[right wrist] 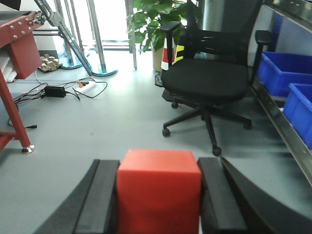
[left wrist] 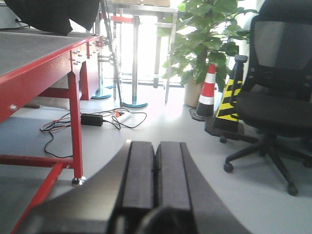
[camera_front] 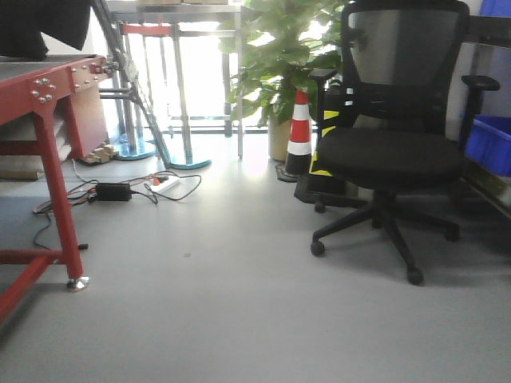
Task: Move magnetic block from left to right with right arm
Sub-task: 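Drive the base across the floor to the second dark table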
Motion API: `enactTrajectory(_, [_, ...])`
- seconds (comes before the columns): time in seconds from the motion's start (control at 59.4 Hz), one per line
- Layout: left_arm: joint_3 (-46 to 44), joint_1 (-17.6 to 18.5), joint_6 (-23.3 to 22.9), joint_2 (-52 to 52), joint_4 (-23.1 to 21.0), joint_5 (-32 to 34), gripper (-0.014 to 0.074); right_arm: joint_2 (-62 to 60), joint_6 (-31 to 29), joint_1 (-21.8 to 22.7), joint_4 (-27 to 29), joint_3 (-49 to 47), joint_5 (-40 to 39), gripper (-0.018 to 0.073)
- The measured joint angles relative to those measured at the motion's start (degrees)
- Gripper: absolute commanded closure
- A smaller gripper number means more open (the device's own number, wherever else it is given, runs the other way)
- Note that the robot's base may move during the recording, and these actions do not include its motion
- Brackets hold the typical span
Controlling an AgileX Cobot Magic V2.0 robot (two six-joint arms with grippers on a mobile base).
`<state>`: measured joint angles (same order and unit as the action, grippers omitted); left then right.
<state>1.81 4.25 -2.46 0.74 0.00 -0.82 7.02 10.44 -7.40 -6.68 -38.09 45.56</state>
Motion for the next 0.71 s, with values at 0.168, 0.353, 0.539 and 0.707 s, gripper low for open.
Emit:
enactTrajectory(0.168, [0.0, 0.0, 0.0, 0.0, 0.0, 0.0, 0.0712, 0.0, 0.0, 0.0, 0.0, 0.0, 0.0, 0.0403])
enactTrajectory(0.353, [0.0, 0.0, 0.0, 0.0, 0.0, 0.0, 0.0713, 0.0, 0.0, 0.0, 0.0, 0.0, 0.0, 0.0403])
enactTrajectory(0.539, [0.0, 0.0, 0.0, 0.0, 0.0, 0.0, 0.0713, 0.0, 0.0, 0.0, 0.0, 0.0, 0.0, 0.0403])
enactTrajectory(0.707, [0.0, 0.0, 0.0, 0.0, 0.0, 0.0, 0.0713, 0.0, 0.0, 0.0, 0.0, 0.0, 0.0, 0.0403])
